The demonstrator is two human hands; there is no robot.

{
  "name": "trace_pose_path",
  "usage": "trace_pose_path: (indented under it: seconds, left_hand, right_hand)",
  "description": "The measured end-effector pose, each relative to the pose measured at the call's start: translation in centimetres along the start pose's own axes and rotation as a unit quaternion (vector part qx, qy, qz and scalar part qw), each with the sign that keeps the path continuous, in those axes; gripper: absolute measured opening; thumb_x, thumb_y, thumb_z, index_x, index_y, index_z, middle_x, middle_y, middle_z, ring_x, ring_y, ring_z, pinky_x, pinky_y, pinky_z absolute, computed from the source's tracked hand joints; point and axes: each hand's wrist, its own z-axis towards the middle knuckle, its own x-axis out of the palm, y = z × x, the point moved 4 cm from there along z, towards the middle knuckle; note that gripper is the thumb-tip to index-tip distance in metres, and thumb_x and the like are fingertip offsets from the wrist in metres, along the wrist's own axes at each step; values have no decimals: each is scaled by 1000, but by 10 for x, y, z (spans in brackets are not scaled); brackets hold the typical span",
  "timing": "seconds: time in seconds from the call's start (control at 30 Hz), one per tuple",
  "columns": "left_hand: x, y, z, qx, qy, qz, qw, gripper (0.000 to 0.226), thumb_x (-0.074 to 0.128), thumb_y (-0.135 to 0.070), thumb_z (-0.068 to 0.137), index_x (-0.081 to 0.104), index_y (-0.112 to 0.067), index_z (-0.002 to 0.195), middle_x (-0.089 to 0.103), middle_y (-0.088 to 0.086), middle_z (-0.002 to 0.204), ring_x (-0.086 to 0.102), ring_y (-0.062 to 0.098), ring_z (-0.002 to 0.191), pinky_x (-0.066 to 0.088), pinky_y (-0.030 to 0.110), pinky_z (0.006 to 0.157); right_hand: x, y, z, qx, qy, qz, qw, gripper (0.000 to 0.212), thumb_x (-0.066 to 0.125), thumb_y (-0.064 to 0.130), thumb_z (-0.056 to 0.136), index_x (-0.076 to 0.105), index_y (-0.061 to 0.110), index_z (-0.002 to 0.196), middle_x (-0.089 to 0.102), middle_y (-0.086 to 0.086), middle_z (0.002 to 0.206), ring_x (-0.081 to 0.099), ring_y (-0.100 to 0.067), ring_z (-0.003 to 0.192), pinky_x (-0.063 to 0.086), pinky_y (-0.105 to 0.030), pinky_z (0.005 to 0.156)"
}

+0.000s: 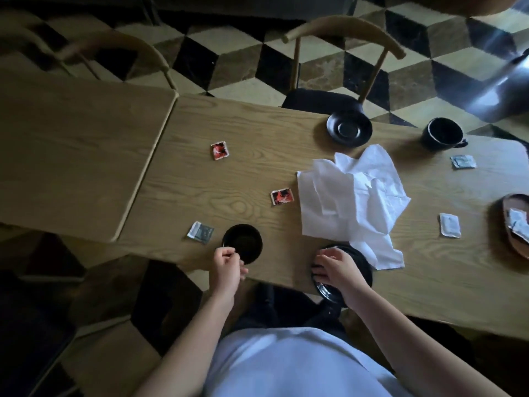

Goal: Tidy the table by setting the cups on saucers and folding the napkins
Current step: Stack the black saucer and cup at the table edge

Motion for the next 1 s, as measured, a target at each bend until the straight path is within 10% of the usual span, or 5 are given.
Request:
trace_pose_path:
  seconds: [0.3,0.7,0.87,1.0]
  left_hand:
    - [-61,22,29,-61,-49,-71,994,26,68,-31,87,63,-22,111,68,4,104,69,18,80,48,22,49]
    - [-42,19,62,-109,33,21,993,93,81,-46,71,38,-19,148,48,8,145,53,26,124,46,34,93]
    - [-33,-1,50,-23,10,59,998,33,79,-38,73,68,-20,98,68,-10,89,64,10,83,57,34,78]
    - [-11,-21,29,36,54,115,991,32,78,-48,65,75,-19,77,76,-6,75,71,13,77,58,35,71]
  right_hand:
    - [107,31,31,1,78,-146,986,24,65,4,90,62,6,114,68,-12,90,65,-20,70,58,-32,60]
    - [144,13,60,41,57,-153,986,38,62,8,90,67,18,127,70,-11,96,72,-24,84,64,-39,73]
    - [132,14,49,14,37,-121,992,39,59,6,89,67,18,126,71,-13,109,74,-24,88,64,-37,71]
    - [86,9,33,-6,32,-65,997,28,62,5,89,71,16,113,74,-15,104,77,-25,82,64,-40,71]
